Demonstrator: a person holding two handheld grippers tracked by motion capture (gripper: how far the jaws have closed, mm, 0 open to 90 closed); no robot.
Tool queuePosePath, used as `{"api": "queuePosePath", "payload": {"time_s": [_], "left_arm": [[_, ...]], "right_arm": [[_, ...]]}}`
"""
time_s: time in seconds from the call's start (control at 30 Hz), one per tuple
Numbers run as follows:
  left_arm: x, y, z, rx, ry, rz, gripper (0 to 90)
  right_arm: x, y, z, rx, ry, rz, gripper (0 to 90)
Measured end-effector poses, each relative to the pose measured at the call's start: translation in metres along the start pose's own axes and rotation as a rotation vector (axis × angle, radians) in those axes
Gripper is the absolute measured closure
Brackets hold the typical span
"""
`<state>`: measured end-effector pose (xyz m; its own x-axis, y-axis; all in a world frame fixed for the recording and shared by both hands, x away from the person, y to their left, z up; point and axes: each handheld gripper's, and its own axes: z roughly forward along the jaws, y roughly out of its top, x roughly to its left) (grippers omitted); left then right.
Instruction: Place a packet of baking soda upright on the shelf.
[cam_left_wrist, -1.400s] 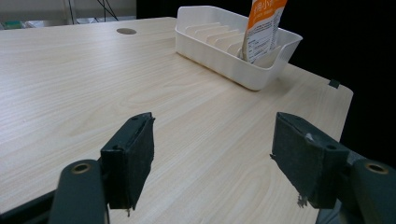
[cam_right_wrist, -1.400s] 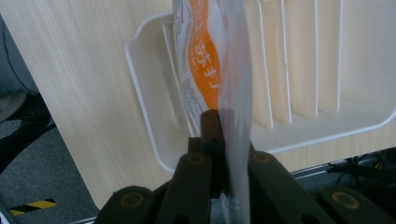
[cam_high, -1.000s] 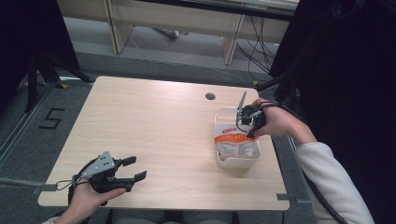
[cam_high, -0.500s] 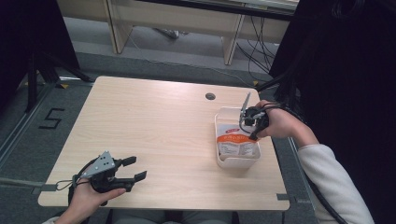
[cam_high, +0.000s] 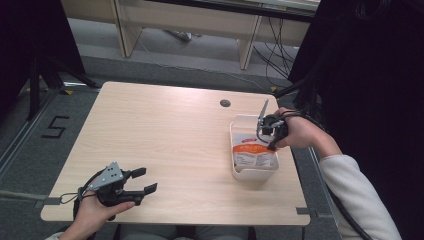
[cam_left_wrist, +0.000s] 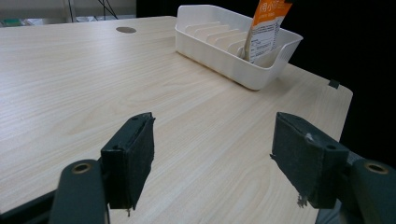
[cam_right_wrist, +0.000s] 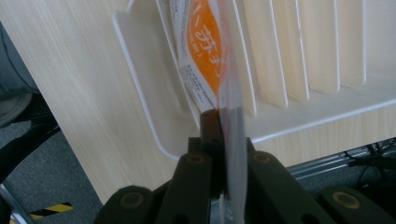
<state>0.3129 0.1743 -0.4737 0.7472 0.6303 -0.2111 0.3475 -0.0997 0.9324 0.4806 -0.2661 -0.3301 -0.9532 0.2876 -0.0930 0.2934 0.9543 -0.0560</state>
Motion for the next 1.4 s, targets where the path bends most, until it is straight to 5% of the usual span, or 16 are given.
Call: {"api": "queuePosePath", "payload": {"time_s": [0.3, 0.33, 0.57, 0.8, 1.3, 1.4], "left_arm": [[-0.001, 0.0, 0.0, 0.007, 0.006, -0.001, 29.1], [-0.001, 0.0, 0.0, 0.008, 0.006, 0.0, 29.1], [0.0, 0.0, 0.0, 0.002, 0.002, -0.002, 29.0], [-0.001, 0.0, 0.0, 0.005, 0.009, -0.003, 28.9], [0.0, 0.0, 0.0, -0.003, 0.008, -0.012, 28.9], [0.001, 0.0, 0.001, 0.01, -0.004, 0.018, 28.8]], "right_arm": [[0.002, 0.0, -0.013, -0.084, -0.009, -0.021, 75.5], [0.006, 0.002, -0.018, -0.101, -0.02, 0.01, 71.2], [0.012, 0.008, -0.027, -0.201, -0.024, 0.025, 59.4], [0.021, 0.021, -0.035, -0.291, 0.005, 0.073, 57.1], [0.049, 0.056, -0.035, -0.427, 0.038, 0.013, 56.7], [0.057, 0.063, -0.034, -0.449, 0.04, 0.02, 56.7]]}}
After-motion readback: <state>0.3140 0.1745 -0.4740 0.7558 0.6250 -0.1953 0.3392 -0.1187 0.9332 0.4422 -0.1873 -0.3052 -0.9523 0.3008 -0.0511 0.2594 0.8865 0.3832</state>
